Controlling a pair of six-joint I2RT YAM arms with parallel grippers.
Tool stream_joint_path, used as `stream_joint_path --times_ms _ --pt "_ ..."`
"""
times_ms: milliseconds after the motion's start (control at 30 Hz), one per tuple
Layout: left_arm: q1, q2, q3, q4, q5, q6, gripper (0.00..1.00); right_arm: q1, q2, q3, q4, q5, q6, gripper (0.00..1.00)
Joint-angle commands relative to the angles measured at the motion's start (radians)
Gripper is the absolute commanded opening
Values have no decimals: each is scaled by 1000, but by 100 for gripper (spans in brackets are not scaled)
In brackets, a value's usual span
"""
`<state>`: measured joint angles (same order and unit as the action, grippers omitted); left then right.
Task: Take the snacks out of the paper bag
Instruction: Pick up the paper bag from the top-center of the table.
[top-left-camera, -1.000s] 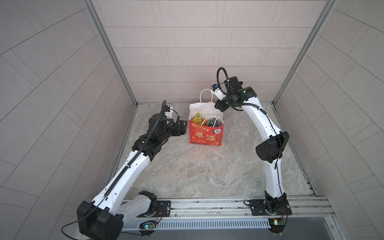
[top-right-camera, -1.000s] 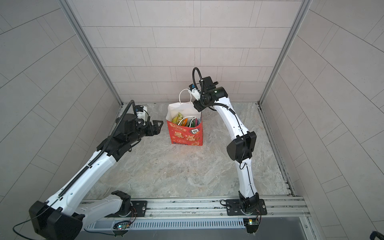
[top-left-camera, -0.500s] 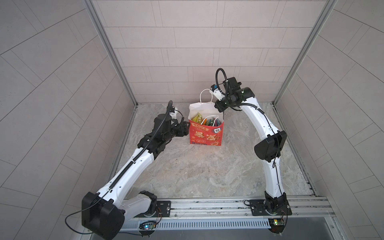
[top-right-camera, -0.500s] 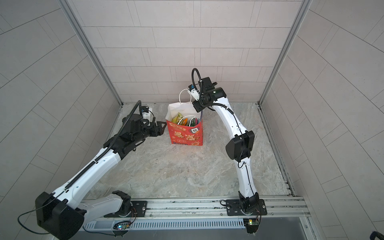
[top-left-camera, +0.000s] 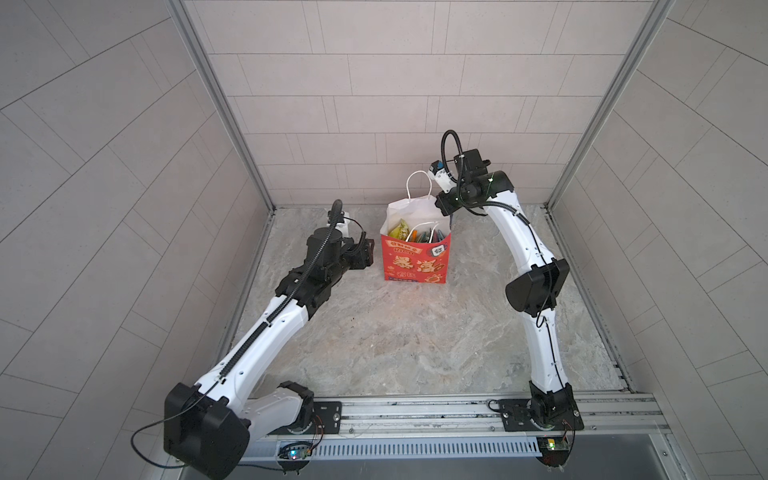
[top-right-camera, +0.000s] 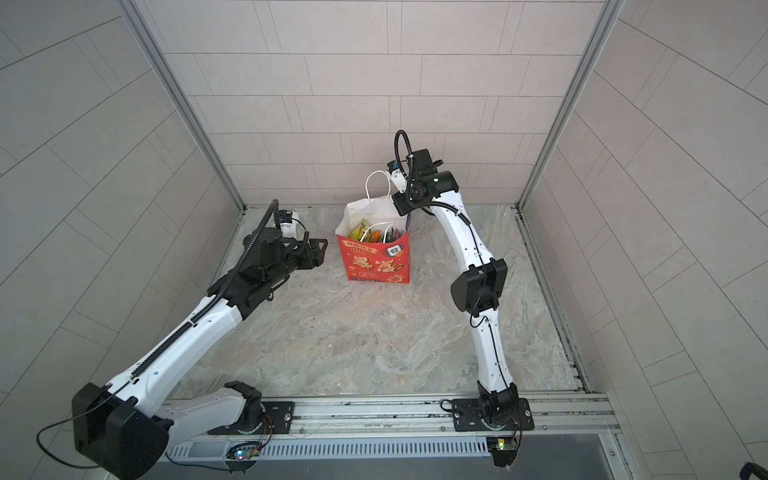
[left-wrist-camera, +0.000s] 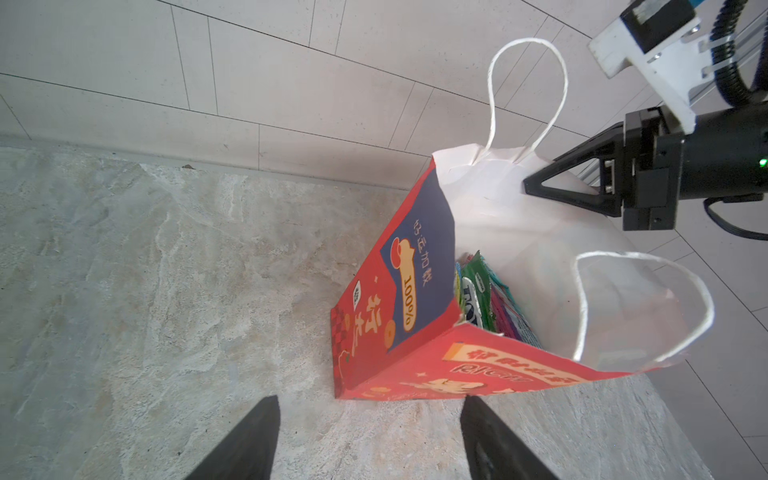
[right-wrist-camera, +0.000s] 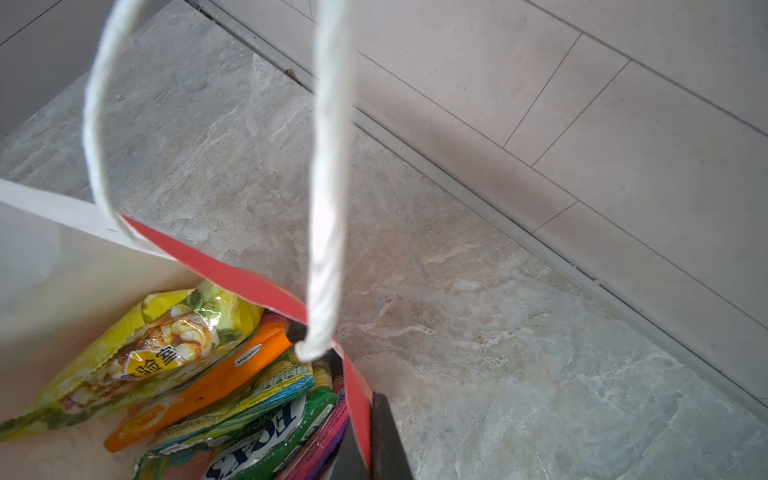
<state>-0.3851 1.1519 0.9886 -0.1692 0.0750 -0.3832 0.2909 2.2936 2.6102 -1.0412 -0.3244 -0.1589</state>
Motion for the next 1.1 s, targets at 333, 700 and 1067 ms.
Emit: stream_joint_path --times_ms 333,700,1067 --pt "-5 12 -22 69 -80 13 73 -29 -56 112 295 -4 20 0" --pt "-45 -26 -93 107 -123 64 71 -21 -396 -484 609 -13 44 0" --pt "-165 -64 -123 108 -180 125 65 -23 -727 -1074 901 59 110 0"
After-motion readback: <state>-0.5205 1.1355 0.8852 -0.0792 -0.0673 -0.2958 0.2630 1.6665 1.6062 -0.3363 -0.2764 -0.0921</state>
